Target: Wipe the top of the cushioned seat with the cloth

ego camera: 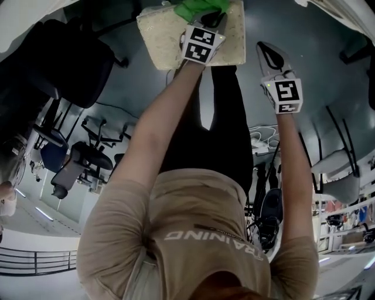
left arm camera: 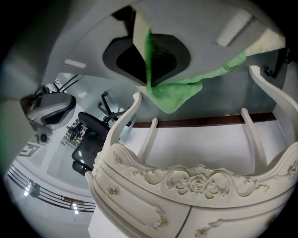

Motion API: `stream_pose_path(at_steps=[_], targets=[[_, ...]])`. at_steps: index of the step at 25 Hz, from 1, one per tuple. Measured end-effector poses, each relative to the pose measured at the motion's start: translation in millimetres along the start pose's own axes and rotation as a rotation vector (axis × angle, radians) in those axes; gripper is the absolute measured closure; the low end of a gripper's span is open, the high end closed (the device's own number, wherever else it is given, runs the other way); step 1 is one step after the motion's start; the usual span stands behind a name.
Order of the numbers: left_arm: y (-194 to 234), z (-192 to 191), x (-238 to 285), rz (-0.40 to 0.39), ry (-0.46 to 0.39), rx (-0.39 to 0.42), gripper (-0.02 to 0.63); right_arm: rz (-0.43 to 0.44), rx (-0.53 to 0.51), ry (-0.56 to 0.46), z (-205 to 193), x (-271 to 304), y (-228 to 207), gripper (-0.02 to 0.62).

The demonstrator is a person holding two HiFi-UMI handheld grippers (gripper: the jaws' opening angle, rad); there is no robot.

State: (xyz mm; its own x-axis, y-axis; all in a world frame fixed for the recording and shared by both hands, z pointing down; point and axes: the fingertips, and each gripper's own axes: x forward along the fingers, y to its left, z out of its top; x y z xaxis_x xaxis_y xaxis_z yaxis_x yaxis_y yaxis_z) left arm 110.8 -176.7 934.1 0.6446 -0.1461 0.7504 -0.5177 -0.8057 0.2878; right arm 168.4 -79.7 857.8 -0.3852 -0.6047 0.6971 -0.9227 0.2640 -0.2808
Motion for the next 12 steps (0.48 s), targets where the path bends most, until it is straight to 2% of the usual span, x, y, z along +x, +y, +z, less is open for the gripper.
stream_pose_path(at_steps=[3, 5, 8, 10, 12], targets=[[-21.7, 8.2, 14.4, -0.022, 0.004, -0.003, 0.581, -0.016, 0.018, -0.008, -8.9, -7.7, -16.6, 0.591], [-40.5, 13.0, 22.4, -0.067, 0.015, -0.024, 0.581, -0.012, 0.024, -0.007, -12.4, -12.4, -21.0, 0.592], [-86.1, 24.5, 31.3, -0.250, 0.004, -0.097, 0.581, -0.007, 0.036, -0.003, -15.3, -19.3, -22.7, 0.591], [-117.3, 39.8, 29.2, -0.380, -0.045, -0.150, 0.581, -0.010, 0.040, 0.000, -16.4, -23.6, -23.3, 0.591], [-136.1, 54.7, 21.9, -0.432, -0.096, -0.163, 0.581, -0.014, 0.034, -0.002, -15.5, -27.5, -23.2, 0.591]])
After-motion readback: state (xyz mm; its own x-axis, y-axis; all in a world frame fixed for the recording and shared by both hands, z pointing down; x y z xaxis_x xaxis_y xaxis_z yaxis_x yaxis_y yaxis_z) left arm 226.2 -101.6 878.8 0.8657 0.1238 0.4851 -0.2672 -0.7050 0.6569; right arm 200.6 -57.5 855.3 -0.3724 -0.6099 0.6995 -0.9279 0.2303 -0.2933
